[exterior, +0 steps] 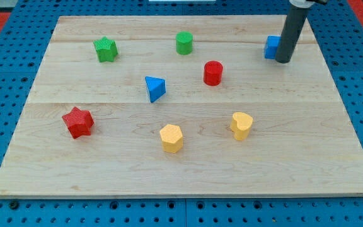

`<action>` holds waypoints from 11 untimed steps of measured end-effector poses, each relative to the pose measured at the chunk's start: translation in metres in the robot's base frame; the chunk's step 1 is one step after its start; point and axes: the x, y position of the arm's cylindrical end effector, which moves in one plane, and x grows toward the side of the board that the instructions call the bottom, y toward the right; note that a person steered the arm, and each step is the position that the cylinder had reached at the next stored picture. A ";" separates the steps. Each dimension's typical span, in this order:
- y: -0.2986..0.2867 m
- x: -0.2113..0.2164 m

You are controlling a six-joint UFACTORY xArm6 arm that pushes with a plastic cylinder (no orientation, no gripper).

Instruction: Move blue triangle towards the red circle

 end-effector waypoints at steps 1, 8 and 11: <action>-0.004 -0.023; -0.125 0.128; -0.278 0.078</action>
